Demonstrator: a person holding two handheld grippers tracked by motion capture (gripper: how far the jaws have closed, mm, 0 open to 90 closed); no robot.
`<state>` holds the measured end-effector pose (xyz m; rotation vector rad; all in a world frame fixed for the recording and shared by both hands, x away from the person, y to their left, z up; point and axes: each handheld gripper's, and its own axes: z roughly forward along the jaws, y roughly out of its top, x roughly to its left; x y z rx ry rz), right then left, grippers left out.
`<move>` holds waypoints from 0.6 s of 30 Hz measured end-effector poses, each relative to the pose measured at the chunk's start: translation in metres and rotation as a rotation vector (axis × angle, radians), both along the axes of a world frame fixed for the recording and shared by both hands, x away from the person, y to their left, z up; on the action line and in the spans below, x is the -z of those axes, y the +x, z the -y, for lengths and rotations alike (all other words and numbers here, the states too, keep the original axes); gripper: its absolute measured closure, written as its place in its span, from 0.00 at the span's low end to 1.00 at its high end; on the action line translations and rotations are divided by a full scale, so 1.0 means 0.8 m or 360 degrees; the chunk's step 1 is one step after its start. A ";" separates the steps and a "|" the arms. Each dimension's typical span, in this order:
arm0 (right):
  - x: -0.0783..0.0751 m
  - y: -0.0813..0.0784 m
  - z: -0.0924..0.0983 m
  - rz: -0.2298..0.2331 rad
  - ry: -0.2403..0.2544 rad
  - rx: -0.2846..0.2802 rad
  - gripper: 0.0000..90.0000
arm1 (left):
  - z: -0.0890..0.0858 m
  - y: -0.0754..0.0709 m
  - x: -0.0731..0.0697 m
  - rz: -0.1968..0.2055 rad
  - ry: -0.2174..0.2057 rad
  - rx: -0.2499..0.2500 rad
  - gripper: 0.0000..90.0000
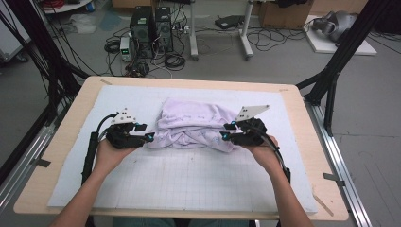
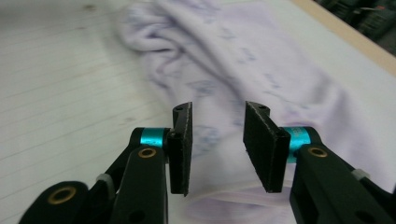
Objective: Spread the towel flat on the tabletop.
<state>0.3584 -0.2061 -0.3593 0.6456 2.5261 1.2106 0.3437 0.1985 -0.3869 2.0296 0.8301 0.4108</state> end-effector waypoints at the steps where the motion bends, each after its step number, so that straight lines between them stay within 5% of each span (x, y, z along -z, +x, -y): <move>1: 0.001 -0.007 -0.004 0.0006 0.0000 -0.0042 0.68 | 0.002 -0.004 0.002 0.0000 0.0016 0.0026 0.54; 5: 0.022 -0.021 -0.015 0.0013 -0.0094 -0.0083 0.66 | 0.014 -0.009 0.009 -0.0017 0.0082 0.0111 0.59; 12: 0.067 -0.005 -0.022 -0.0043 -0.0210 0.0010 0.58 | 0.038 0.017 0.052 -0.0114 0.0194 0.0085 0.60; 18: 0.085 0.013 -0.029 -0.0028 -0.0259 0.0059 0.70 | 0.042 0.023 0.059 -0.0047 0.0240 0.0011 0.81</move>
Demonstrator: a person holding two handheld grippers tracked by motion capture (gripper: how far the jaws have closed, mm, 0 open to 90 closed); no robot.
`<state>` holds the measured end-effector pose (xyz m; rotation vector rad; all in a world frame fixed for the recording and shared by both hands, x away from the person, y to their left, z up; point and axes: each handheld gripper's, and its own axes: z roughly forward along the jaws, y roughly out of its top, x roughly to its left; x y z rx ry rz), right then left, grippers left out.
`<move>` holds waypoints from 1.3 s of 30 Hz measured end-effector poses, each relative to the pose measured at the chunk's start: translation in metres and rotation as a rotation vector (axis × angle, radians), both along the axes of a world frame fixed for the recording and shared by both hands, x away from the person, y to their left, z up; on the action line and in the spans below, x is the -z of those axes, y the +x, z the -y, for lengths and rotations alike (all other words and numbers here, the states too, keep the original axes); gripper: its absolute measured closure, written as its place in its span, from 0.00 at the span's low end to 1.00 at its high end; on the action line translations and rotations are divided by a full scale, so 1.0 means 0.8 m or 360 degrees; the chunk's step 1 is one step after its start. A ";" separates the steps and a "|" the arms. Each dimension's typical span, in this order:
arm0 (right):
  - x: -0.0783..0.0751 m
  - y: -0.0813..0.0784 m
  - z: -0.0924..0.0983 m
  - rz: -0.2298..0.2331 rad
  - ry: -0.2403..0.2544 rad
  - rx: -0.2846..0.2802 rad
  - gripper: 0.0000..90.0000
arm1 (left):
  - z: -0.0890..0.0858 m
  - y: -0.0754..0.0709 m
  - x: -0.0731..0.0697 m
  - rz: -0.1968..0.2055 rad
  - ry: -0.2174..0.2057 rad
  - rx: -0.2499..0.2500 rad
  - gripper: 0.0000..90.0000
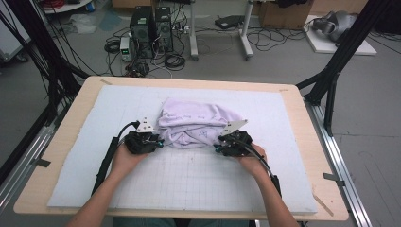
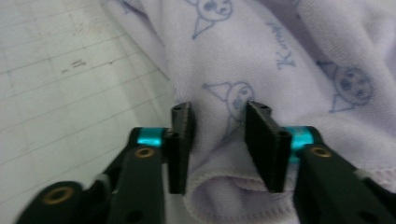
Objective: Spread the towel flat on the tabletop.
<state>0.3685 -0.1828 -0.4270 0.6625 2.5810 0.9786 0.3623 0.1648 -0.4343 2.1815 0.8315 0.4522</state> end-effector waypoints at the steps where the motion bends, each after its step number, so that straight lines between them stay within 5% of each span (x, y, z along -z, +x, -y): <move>1: 0.000 0.001 0.000 0.0005 0.0004 0.0007 0.74 | -0.001 0.001 0.000 -0.0003 -0.0011 0.0000 0.83; 8: -0.017 -0.011 0.003 0.0062 0.0016 -0.0052 0.94 | -0.011 -0.010 -0.014 0.0031 -0.0038 -0.0008 0.92; 22: -0.089 -0.076 0.031 0.0180 0.0171 -0.0157 0.95 | -0.043 -0.080 -0.077 0.0206 -0.0137 0.0107 0.93; 28: -0.126 -0.088 0.030 0.0262 0.0151 -0.0193 0.95 | -0.041 -0.097 -0.110 0.0291 -0.0172 0.0166 0.93; 32: -0.130 -0.067 0.030 0.0256 0.0107 -0.0132 0.95 | -0.040 -0.076 -0.104 0.0260 -0.0151 0.0107 0.93; 39: -0.080 0.016 0.028 0.0109 0.0009 0.0077 0.94 | -0.025 0.002 -0.056 0.0098 -0.0130 -0.0088 0.93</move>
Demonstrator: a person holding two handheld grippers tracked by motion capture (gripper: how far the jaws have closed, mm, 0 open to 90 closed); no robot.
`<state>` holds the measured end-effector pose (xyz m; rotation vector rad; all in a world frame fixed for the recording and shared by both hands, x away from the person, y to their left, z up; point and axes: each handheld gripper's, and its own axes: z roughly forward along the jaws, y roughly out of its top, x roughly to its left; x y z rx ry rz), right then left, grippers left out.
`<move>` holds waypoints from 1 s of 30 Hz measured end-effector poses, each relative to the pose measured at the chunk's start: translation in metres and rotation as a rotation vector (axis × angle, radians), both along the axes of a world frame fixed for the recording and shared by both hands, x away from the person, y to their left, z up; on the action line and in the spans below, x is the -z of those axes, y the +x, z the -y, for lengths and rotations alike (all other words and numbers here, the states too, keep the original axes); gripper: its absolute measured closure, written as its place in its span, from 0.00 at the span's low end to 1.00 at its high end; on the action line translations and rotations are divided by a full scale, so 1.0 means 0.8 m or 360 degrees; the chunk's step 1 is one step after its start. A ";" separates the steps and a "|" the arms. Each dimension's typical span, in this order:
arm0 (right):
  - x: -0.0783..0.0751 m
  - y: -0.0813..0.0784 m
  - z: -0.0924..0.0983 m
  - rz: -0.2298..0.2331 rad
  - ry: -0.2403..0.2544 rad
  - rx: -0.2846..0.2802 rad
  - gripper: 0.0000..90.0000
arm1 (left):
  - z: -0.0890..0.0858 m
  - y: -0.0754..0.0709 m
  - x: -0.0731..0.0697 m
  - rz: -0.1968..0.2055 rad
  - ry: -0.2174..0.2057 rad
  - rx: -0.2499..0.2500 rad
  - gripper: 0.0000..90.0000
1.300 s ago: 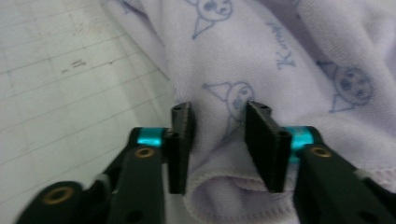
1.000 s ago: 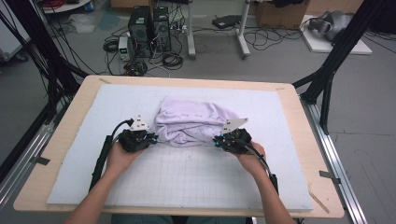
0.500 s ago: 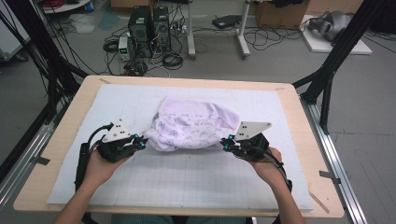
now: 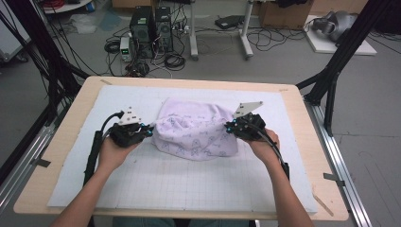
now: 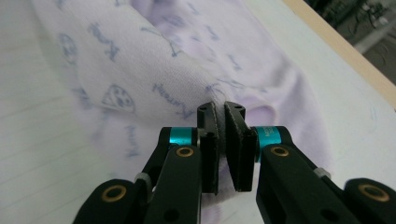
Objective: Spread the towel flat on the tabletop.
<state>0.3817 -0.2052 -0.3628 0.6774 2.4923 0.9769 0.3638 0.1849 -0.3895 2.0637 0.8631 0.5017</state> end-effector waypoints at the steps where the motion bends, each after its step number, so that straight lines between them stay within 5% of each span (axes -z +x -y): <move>1: 0.008 0.011 0.000 -0.0029 -0.0007 0.0032 0.94 | 0.003 0.010 0.007 -0.0019 0.0000 -0.0021 0.93; 6: 0.041 0.050 0.006 -0.0155 -0.0019 0.0161 0.89 | 0.010 0.045 0.040 -0.0150 0.0042 -0.0090 0.91; 9: 0.041 0.049 0.007 -0.0171 0.0020 0.0171 0.81 | 0.001 0.044 0.036 -0.0158 0.0005 -0.0089 0.79; 13: 0.021 0.028 0.015 -0.0105 0.0117 0.0118 0.74 | -0.013 0.026 0.014 -0.0075 -0.0078 -0.0104 0.58; 16: 0.008 0.004 0.019 -0.0046 0.0151 0.0069 0.70 | -0.024 0.013 0.002 -0.0054 -0.0088 -0.0088 0.52; 20: 0.003 -0.030 0.022 -0.0004 0.0201 -0.0011 0.69 | -0.024 -0.011 0.001 -0.0021 -0.0076 -0.0005 0.53; 24: 0.014 -0.053 0.020 -0.0009 0.0216 -0.0085 0.65 | -0.008 -0.033 0.015 -0.0034 -0.0009 0.0166 0.66; 30: 0.043 -0.068 0.009 -0.0074 0.0170 -0.0147 0.64 | 0.014 -0.031 0.036 -0.0091 0.0037 0.0259 0.67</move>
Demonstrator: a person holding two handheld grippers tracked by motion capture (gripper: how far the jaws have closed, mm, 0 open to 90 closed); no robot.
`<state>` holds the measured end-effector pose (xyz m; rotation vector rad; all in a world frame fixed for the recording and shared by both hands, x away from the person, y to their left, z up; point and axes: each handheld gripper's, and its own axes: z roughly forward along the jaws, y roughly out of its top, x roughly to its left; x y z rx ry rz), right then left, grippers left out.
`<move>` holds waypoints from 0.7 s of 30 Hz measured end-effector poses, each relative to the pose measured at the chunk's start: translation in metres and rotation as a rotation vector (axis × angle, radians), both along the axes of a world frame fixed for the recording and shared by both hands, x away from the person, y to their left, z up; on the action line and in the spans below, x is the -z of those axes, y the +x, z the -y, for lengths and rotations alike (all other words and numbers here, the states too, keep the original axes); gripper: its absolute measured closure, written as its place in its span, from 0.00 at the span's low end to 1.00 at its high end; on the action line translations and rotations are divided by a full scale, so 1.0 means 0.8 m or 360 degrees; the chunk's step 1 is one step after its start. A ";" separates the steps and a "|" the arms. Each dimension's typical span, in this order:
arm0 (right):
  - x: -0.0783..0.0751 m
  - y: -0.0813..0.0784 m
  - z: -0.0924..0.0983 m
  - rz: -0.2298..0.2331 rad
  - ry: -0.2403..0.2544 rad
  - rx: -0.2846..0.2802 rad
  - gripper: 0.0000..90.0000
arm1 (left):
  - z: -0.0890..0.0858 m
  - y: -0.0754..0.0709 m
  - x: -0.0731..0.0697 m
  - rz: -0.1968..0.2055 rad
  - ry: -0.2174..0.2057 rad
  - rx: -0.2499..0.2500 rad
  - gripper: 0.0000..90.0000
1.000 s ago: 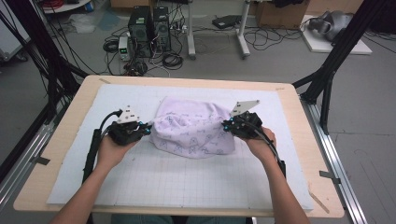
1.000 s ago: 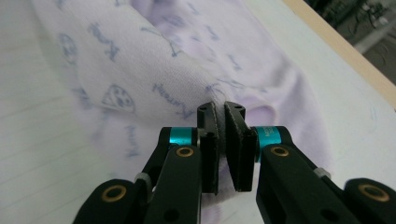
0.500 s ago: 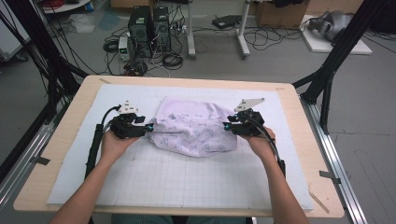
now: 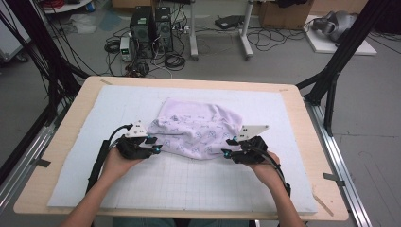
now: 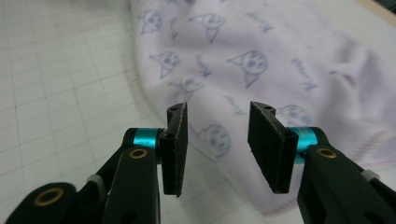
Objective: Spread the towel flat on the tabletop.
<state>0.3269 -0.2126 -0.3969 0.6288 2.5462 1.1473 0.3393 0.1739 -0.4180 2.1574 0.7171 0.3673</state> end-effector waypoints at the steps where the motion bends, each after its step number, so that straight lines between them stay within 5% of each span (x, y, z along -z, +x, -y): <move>1: 0.005 0.000 -0.002 -0.0017 -0.0021 0.0004 0.64 | 0.003 0.002 0.003 -0.0002 0.0000 -0.0006 0.65; 7: 0.031 0.017 -0.018 -0.0044 -0.0133 0.0020 0.63 | 0.027 0.011 0.024 -0.0052 0.0081 0.0010 0.57; 12: 0.045 0.028 -0.029 -0.0010 -0.0192 0.0036 0.70 | 0.043 0.013 0.027 -0.0003 0.0147 -0.0009 0.68; 16: 0.044 0.029 -0.029 0.0003 -0.0198 0.0052 0.80 | 0.044 0.015 0.026 0.0008 0.0117 -0.0028 0.88; 21: 0.026 0.014 -0.027 0.0115 -0.0157 0.0015 0.88 | 0.039 0.001 0.008 0.0065 0.0075 -0.0003 0.93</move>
